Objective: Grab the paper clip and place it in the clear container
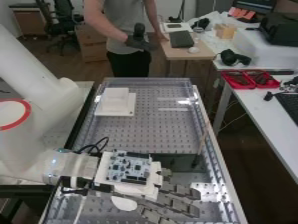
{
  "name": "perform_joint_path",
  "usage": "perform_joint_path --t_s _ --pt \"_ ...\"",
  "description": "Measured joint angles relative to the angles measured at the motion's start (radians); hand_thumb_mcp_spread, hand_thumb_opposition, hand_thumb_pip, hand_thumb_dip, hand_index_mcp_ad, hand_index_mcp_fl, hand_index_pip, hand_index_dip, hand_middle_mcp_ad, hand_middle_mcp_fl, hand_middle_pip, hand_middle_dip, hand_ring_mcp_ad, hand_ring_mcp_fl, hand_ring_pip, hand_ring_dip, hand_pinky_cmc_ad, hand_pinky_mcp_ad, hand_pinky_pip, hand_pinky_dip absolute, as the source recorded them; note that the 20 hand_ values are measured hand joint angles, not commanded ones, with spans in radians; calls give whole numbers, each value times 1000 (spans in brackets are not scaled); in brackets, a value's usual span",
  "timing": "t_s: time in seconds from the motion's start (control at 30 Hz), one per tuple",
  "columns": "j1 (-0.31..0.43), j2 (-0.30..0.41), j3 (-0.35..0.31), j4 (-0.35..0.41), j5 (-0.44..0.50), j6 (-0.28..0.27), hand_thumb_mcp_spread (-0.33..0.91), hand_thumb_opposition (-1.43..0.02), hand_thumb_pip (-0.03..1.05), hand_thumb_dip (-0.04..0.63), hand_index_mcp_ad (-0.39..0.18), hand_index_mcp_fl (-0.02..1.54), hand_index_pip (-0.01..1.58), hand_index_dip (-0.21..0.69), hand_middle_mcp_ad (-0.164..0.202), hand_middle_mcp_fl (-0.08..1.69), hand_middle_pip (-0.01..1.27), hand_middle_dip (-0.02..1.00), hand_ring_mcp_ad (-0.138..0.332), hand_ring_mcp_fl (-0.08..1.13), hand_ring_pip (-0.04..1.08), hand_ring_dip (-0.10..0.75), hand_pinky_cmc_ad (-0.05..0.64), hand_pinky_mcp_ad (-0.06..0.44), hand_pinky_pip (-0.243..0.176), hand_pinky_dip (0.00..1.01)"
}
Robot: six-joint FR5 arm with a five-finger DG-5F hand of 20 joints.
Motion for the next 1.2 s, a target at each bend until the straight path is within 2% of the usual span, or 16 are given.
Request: perform_joint_path --t_s 0.07,0.17,0.43,0.6,0.73,0.93,1.2 --pt "0 -1 0 4 -1 6 473 -899 702 286 -209 365 1525 134 31 0 129 176 113 0 89 110 312 265 -42 195" --pt "0 -3 1 4 -3 11 480 -930 686 291 -209 417 1525 134 31 2 129 176 113 0 89 110 312 265 -42 195" --pt "-1 -4 0 9 -3 26 487 -958 667 283 -209 463 1504 133 31 16 129 176 113 0 89 110 312 265 -37 190" --pt "-2 3 -12 31 -2 53 487 -958 667 283 -209 499 1494 119 31 38 129 176 113 2 89 110 316 262 -26 195" --pt "-1 17 -23 48 4 74 487 -974 658 283 -209 562 1428 101 31 49 129 176 113 0 87 110 316 265 -30 195" --pt "4 59 -54 92 12 95 487 -988 658 281 -209 579 1403 93 31 51 129 176 113 -2 101 110 316 265 -26 195" --pt "37 162 -142 216 19 145 487 -988 660 284 -209 579 1401 93 35 51 129 176 113 -2 101 110 316 265 -26 195"
